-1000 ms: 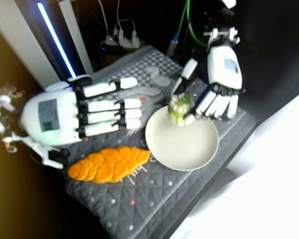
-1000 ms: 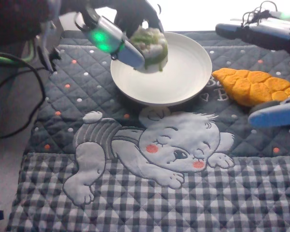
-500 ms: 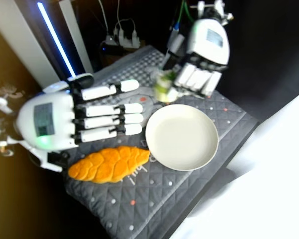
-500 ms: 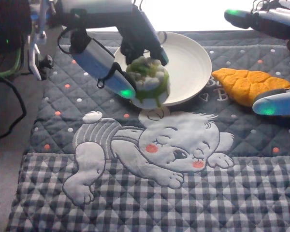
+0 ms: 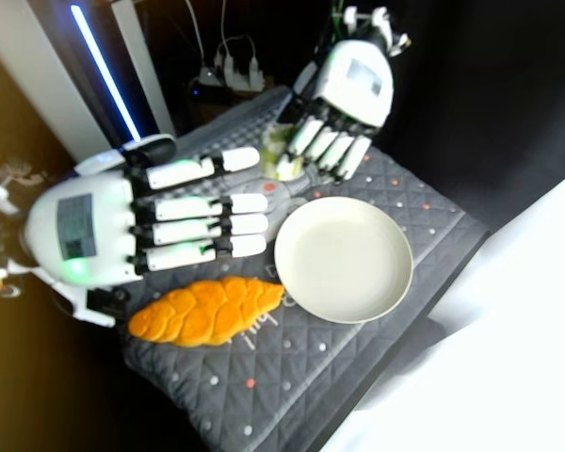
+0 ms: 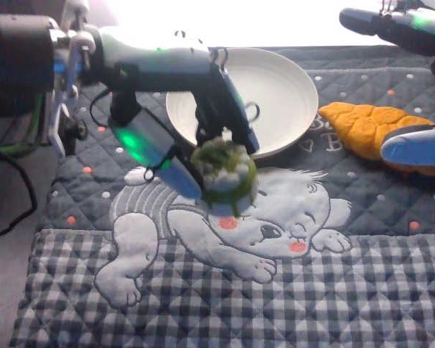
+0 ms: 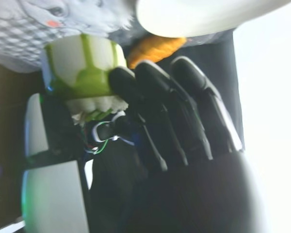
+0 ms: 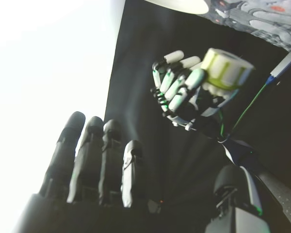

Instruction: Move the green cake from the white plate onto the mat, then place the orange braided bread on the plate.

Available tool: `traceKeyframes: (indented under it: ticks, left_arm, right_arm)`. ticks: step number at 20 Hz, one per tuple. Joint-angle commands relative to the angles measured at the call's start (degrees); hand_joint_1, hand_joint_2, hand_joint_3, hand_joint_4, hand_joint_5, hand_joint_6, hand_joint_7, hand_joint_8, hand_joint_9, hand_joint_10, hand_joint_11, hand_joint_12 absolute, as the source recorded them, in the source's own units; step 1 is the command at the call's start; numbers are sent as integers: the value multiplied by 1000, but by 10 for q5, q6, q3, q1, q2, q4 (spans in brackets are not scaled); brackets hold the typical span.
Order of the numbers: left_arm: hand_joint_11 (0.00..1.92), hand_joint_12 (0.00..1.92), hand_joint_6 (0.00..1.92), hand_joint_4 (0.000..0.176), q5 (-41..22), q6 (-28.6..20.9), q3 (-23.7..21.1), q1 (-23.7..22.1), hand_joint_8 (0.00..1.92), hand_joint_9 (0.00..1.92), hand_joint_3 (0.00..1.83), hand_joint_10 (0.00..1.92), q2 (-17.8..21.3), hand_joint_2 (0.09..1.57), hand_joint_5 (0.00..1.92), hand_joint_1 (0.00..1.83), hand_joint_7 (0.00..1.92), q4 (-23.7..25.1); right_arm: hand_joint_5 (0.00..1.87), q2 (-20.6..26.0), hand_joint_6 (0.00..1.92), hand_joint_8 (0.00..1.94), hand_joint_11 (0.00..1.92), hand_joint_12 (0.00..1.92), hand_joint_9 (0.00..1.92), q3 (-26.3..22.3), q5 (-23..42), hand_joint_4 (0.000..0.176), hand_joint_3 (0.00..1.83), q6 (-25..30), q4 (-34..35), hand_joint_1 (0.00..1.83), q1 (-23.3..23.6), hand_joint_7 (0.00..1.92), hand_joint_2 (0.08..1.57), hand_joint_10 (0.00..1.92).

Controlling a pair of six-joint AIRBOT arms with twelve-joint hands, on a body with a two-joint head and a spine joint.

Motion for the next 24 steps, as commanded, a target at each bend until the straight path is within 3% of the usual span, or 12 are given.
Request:
traceKeyframes:
  ticks: [1,3,5,6,8,9,10,14,15,16,17,24]
  left_arm:
    - [383,1603,6,27,-19,-4,-3,0,728,813,0,1050,5,1001,1458,1260,1194,-32]
    - [471,1647,48,60,-15,20,-17,12,500,848,0,1033,7,987,1454,1260,1290,-37]
    - [599,1682,60,47,-10,41,-31,20,589,886,0,1104,9,989,1444,1261,1262,-37]
    - [615,1570,36,171,-9,52,-38,28,183,910,0,1102,9,953,1491,1127,1327,-43]
    - [614,1535,20,175,-6,71,-45,43,96,924,0,1081,5,951,1499,1124,1362,-55]
    - [611,1542,4,39,-3,80,-46,50,588,929,19,1085,3,978,1465,1237,1248,-63]
    - [579,1627,0,0,-2,99,-47,60,721,913,7,1161,-2,995,1451,1260,1212,-76]
    - [455,1917,5,0,1,125,-56,70,1147,749,0,1599,-12,1052,1395,1276,1033,-79]
    - [458,1920,49,54,1,130,-60,71,1050,775,0,1649,-12,989,1454,1160,1048,-79]
    - [496,1910,259,152,1,134,-63,73,992,795,1,1635,-12,984,1372,1117,1077,-79]
    - [493,1886,456,171,1,135,-64,74,994,806,2,1606,-11,999,1280,1097,1078,-79]
    - [68,1850,1273,176,1,140,-70,79,849,504,0,1119,-11,1213,780,912,716,-77]
  right_arm:
    - [172,7,1,2,0,436,243,2,68,167,0,3,25,413,4,296,830,0]
    - [175,7,2,5,10,436,241,2,68,176,0,3,25,412,4,306,816,0]
    - [181,7,3,4,16,438,243,2,68,176,0,3,25,407,4,307,817,2]
    - [177,7,1,0,13,437,242,1,68,176,0,3,25,418,4,281,813,1]
    - [183,6,3,1,8,434,249,1,68,170,0,3,25,421,4,279,818,4]
    - [186,6,2,1,1,393,247,1,68,169,1,3,25,429,4,281,832,2]
    - [178,6,0,9,7,386,250,0,68,175,0,3,25,410,4,303,810,2]
    - [199,7,11,10,37,387,258,-1,68,174,0,4,25,420,4,323,786,4]
    - [196,7,7,6,38,383,256,-1,68,173,0,4,25,411,4,318,789,2]
    - [179,7,1,1,21,374,240,-1,68,164,0,4,25,416,4,309,795,0]
    - [179,7,1,2,27,374,245,-1,68,160,0,4,25,408,4,311,789,3]
    - [179,7,1,0,21,358,252,-2,67,166,0,4,25,407,4,300,791,1]
